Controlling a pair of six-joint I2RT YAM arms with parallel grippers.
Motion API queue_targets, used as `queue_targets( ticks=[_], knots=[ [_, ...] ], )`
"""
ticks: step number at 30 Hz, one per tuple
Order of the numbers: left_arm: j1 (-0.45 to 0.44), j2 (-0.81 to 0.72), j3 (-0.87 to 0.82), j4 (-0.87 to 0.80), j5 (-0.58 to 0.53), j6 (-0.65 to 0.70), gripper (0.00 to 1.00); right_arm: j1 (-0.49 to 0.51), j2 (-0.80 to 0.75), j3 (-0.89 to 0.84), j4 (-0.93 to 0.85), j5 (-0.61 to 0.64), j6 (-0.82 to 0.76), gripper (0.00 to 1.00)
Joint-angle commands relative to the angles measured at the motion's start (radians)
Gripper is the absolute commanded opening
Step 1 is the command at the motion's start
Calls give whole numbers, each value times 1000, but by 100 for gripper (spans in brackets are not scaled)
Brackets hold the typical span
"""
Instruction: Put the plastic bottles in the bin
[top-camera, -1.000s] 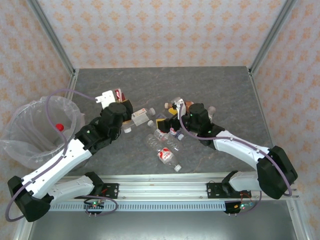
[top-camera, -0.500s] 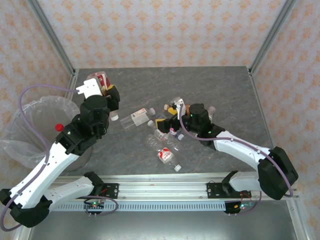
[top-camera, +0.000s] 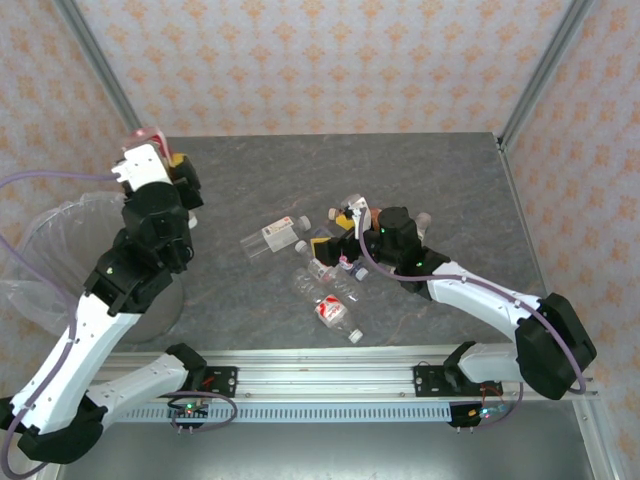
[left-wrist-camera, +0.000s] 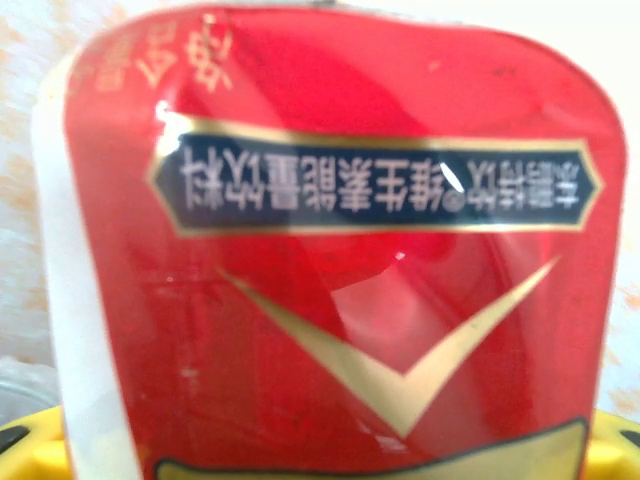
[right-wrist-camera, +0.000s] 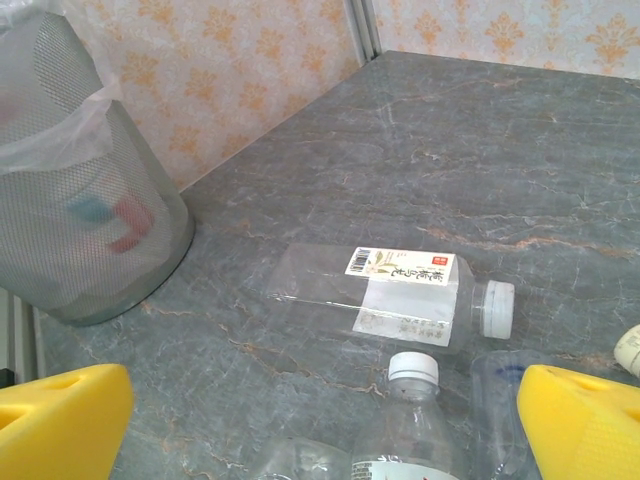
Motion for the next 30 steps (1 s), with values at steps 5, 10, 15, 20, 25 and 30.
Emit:
queue_targets(
  ticks=[5, 10, 15, 20, 25, 30],
  knots=[
    [162, -39, 79, -138, -163, 54, 49, 8, 10, 52, 48, -29, -24, 99],
    [271, -54, 72, -201, -187, 56, 50, 8, 9, 52, 44, -35, -27, 99],
    [418, -49, 19, -241, -203, 8, 50, 7, -2, 49, 43, -40, -23, 99],
    [583, -78, -52, -260, -46, -87, 49, 7, -32, 31, 30, -30, -41, 99],
    [634, -74, -113, -320, -110, -223, 53, 7, -53, 14, 21, -21, -49, 99],
    [723, -90, -171, -310, -44, -302, 50, 8, -61, 12, 8, -24, -55, 99]
  ],
)
